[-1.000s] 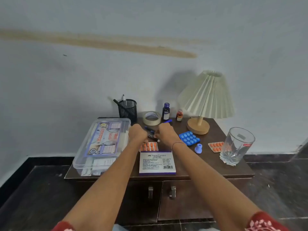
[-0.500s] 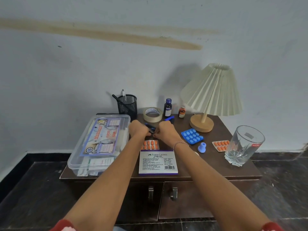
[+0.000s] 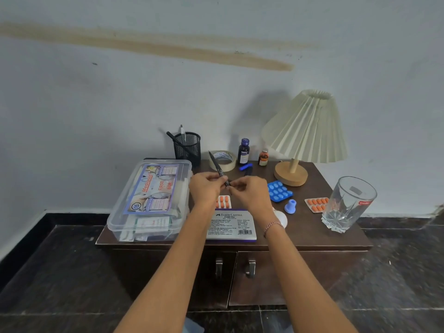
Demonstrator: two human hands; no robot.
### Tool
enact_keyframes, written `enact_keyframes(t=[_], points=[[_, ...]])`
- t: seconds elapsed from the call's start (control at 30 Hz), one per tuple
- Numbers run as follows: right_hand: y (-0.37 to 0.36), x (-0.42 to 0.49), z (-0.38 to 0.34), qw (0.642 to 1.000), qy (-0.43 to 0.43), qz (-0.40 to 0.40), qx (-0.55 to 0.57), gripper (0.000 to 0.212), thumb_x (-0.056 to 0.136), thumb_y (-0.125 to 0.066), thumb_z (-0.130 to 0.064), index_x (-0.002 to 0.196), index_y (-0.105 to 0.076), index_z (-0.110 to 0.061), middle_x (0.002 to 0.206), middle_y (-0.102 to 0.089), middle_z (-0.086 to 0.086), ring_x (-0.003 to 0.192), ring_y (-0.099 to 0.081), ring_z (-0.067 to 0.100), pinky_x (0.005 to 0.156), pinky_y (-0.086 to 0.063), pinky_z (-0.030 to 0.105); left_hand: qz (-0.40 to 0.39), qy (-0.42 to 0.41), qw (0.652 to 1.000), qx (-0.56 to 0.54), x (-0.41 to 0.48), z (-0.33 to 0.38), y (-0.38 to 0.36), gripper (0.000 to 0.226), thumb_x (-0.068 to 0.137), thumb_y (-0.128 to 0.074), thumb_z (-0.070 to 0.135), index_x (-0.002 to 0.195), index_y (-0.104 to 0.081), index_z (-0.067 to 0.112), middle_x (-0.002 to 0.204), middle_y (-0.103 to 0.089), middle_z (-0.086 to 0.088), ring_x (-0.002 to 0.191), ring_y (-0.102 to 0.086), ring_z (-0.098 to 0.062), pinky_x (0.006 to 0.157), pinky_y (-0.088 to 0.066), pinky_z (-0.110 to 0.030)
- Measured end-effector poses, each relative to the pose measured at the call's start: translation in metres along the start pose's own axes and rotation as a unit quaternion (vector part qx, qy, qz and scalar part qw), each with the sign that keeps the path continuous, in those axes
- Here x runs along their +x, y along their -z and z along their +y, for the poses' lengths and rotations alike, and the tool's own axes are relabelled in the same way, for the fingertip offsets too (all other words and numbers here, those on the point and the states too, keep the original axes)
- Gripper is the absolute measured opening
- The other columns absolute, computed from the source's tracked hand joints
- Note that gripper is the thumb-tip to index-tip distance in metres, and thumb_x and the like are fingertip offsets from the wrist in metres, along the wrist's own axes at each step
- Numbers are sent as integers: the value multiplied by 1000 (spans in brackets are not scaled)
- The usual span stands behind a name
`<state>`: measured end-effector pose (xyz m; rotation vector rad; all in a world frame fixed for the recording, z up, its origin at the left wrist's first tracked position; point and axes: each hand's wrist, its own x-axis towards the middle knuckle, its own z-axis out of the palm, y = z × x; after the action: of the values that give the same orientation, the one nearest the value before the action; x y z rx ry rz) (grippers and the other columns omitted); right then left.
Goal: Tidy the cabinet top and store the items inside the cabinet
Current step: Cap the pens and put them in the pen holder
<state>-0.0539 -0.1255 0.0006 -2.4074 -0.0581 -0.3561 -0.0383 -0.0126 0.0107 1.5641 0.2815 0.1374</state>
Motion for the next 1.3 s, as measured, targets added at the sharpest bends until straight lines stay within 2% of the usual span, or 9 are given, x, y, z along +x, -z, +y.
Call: enact_keyframes(t=[0.1,0.23,0.33,0.4,0.53,0.73,0.9,1.13,1.3], points=[[4,-2,-2,1000,7,-16,16,24,85,-68,-20,106,-72,-8,96,-74,4,77,-58,0,70,-40,5,-7,-2,1000,-21,-1,1,7,20,75,-75,1,94,-69,1,72,-65,-1,63,-65,-9,58,-57,-17],[0,12,-1,999,-17,-27,-8,31,95,-52,-30,98,-71,-6,79,-65,3,74,-58,12,61,-39,16,28,0,999,-32,4,5,17,22,75,-76,3,95,-68,1,73,-65,-2,63,-66,-11,58,-58,-18],[4,42,3,991,-17,-24,-131,30,98,-47,-21,110,-67,-1,103,-68,15,97,-63,26,87,-49,33,38,-10,999,-20,11,7,23,24,75,-75,4,98,-68,1,72,-64,-1,65,-65,-10,62,-58,-21],[9,65,12,980,-21,-39,-193,27,97,-47,-10,117,-63,-1,115,-66,17,108,-61,29,97,-47,35,39,-19,999,-14,14,8,25,25,75,-75,4,99,-69,1,72,-65,-1,65,-65,-10,64,-57,-23],[10,90,31,946,0,-71,-315,27,90,-51,3,115,-62,0,117,-64,19,110,-60,32,94,-48,36,41,-30,999,17,17,5,26,24,75,-76,6,98,-70,4,76,-68,-3,66,-67,-11,65,-58,-24],[-4,115,42,907,27,-123,-402,33,89,-53,5,121,-57,0,120,-61,20,112,-60,32,93,-50,38,27,-41,998,44,22,5,25,24,76,-75,8,99,-69,5,71,-64,3,66,-66,-9,67,-58,-24],[-10,130,39,893,44,-161,-418,35,89,-49,5,124,-55,3,122,-57,22,112,-57,35,87,-49,41,23,-42,998,44,24,5,24,22,77,-75,8,98,-69,6,70,-64,5,65,-65,-6,58,-56,-16],[-17,130,36,901,61,-165,-396,34,91,-47,2,124,-54,7,122,-58,25,110,-59,36,88,-50,41,15,-46,997,58,22,5,24,22,77,-75,9,98,-69,6,67,-62,7,63,-62,-3,51,-52,-10],[-14,126,32,907,77,-144,-387,32,92,-49,1,123,-55,6,121,-58,23,108,-59,34,86,-50,38,13,-48,997,61,24,4,23,22,77,-75,9,98,-70,6,70,-63,5,66,-64,-6,62,-57,-20]])
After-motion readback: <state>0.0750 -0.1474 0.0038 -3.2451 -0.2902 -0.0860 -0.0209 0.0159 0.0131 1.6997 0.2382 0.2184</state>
